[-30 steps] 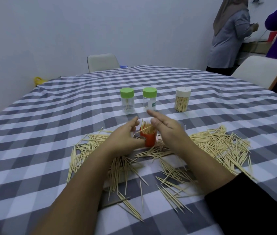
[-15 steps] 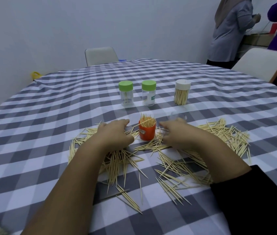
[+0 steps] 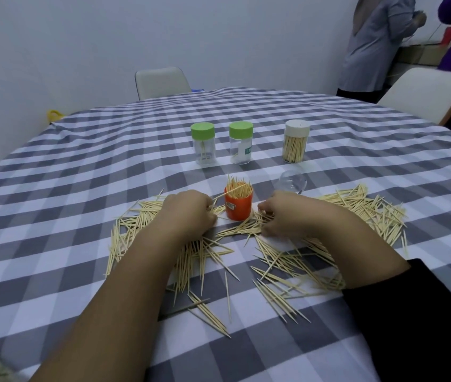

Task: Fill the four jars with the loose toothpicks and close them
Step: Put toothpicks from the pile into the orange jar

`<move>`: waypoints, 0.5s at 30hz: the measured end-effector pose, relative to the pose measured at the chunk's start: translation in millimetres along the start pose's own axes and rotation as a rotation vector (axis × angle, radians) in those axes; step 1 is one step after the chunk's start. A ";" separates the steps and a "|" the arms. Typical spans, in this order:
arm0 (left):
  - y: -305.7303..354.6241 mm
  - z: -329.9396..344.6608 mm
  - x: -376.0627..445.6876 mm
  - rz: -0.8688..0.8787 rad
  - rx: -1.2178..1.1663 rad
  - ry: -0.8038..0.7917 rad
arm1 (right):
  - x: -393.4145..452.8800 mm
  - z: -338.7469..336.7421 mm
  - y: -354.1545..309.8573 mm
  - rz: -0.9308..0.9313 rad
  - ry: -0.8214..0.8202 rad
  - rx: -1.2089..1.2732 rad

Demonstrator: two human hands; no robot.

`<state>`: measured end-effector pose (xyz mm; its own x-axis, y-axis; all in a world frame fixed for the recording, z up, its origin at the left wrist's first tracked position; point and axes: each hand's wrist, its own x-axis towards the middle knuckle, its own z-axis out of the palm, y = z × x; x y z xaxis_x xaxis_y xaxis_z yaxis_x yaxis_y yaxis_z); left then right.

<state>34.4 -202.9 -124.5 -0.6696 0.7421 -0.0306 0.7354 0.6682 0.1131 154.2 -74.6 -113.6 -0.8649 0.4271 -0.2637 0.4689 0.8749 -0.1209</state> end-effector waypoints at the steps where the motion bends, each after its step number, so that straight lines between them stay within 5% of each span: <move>1: -0.5 -0.7 0.3 0.003 -0.006 0.004 | 1.1 0.2 -1.1 0.012 0.006 -0.017; 15: -2.4 5.5 8.6 0.007 0.048 0.057 | 3.3 4.9 -0.8 0.141 0.073 0.151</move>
<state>27.5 -197.8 -130.5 -0.6681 0.7436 0.0269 0.7434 0.6656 0.0649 151.9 -75.1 -119.1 -0.7969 0.5631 -0.2189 0.6030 0.7636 -0.2310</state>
